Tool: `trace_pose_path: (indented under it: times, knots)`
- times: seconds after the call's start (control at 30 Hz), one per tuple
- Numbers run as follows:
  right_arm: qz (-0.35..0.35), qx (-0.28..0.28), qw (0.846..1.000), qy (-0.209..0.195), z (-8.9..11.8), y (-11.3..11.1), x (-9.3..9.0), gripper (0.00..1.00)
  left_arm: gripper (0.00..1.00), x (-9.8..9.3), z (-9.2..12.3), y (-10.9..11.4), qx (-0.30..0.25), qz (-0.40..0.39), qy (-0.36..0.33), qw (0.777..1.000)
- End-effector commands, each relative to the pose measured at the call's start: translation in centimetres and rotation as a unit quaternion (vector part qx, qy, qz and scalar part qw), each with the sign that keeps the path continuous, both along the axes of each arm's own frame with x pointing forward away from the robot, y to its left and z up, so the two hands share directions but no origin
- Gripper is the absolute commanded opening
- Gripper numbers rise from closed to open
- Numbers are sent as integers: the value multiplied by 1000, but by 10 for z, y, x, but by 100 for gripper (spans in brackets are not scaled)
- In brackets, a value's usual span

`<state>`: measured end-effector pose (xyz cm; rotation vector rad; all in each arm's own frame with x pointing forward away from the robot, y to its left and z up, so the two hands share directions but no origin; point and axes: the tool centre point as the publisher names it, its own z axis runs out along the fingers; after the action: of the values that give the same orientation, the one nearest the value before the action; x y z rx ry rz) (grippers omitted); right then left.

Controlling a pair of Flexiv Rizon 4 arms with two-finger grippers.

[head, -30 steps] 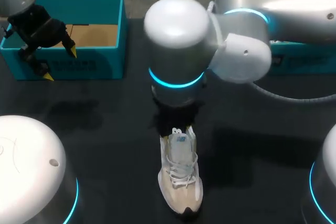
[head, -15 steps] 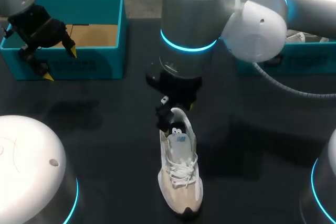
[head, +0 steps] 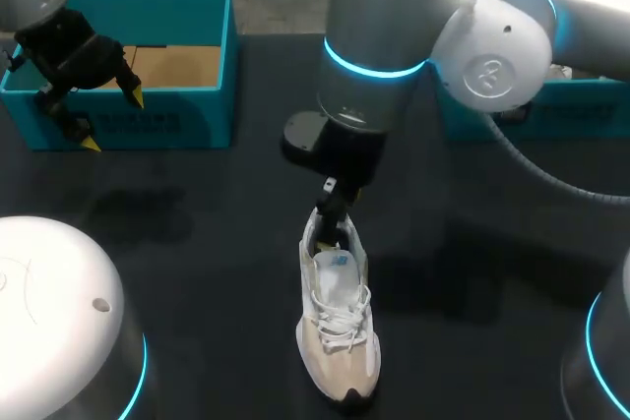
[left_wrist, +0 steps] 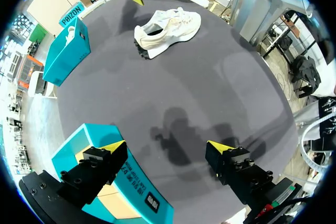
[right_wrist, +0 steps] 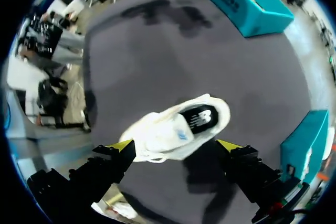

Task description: Take the shoe out of the shoebox, open the shoe tongue, remove and reinsert the insole, then place the shoe into the shoebox

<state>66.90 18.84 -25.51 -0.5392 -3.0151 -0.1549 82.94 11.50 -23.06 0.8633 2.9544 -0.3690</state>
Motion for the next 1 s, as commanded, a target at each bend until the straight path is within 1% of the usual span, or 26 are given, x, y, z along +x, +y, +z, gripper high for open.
trace_pose_path:
  times: [0.03, 0.07, 0.1, 0.27, 0.37, 0.43, 0.9, 1.0]
  knots:
    - [32, -48, 998, -26, 6, 12, 10, 100, 100, 0, 0, 0, 2, 0, 1, 1000]
    - [41, -58, 997, -36, 6, 13, 13, 100, 100, 0, 0, 0, 2, 0, 1, 1000]
    - [46, -73, 996, -35, 5, 15, 17, 100, 100, 0, 0, 0, 2, 0, 1, 1000]
    - [93, -86, 990, -58, 5, 25, 35, 100, 100, 0, 0, 0, 2, 0, 1, 1000]
    - [119, -92, 987, -64, 0, 32, 44, 100, 100, 0, 0, 0, 2, 0, 1, 1000]
    - [165, -88, 981, -52, -7, 33, 53, 100, 100, 0, 0, 0, 2, 0, 1, 1000]
    - [165, -88, 981, -52, -7, 33, 53, 100, 100, 0, 0, 0, 2, 0, 1, 1000]
    - [168, -93, 980, -59, -22, 32, 57, 100, 100, 0, 0, 0, 2, 0, 1, 1000]
